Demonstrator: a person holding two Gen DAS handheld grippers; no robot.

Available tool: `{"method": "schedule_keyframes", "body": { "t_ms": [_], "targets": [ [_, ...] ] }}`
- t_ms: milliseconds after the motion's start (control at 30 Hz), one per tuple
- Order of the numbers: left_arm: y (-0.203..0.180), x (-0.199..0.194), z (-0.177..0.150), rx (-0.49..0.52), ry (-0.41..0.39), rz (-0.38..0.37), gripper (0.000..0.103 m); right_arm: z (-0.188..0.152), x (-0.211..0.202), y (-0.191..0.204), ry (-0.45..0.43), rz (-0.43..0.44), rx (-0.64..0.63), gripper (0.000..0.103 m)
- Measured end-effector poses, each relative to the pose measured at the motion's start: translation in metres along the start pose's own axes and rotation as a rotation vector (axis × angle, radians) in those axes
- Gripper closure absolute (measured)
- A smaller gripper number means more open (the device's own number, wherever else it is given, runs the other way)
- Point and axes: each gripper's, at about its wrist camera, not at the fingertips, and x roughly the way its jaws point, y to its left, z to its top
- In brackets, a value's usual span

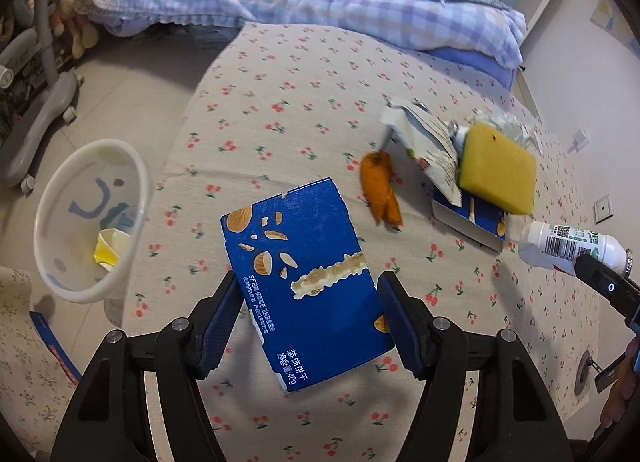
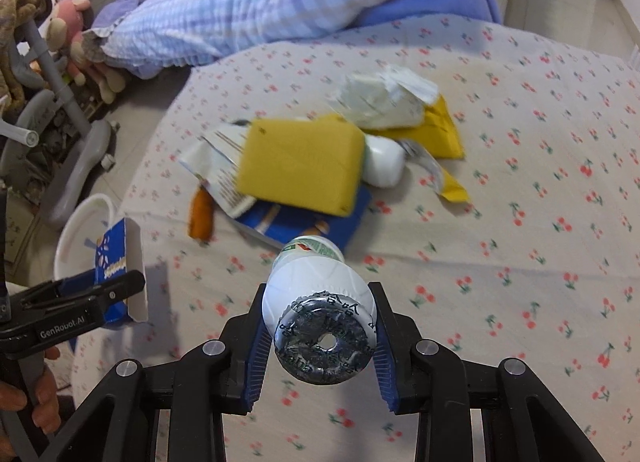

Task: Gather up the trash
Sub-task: 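Drop the blue box into the bin with left gripper while right gripper drops the bottle in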

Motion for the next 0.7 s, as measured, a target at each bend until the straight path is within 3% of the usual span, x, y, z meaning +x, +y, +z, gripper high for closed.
{"method": "schedule_keyframes", "body": {
  "t_ms": [367, 700],
  "targets": [
    [0.100, -0.020, 0.024, -0.153, -0.040, 0.059, 0.032, 0.032, 0.016, 0.073, -0.022, 0.105, -0.065, 0.063],
    [0.189, -0.004, 0.037, -0.277, -0.024, 0.107, 0.031, 0.046, 0.082, 0.156, 0.048, 0.198, -0.128, 0.063]
  ]
}}
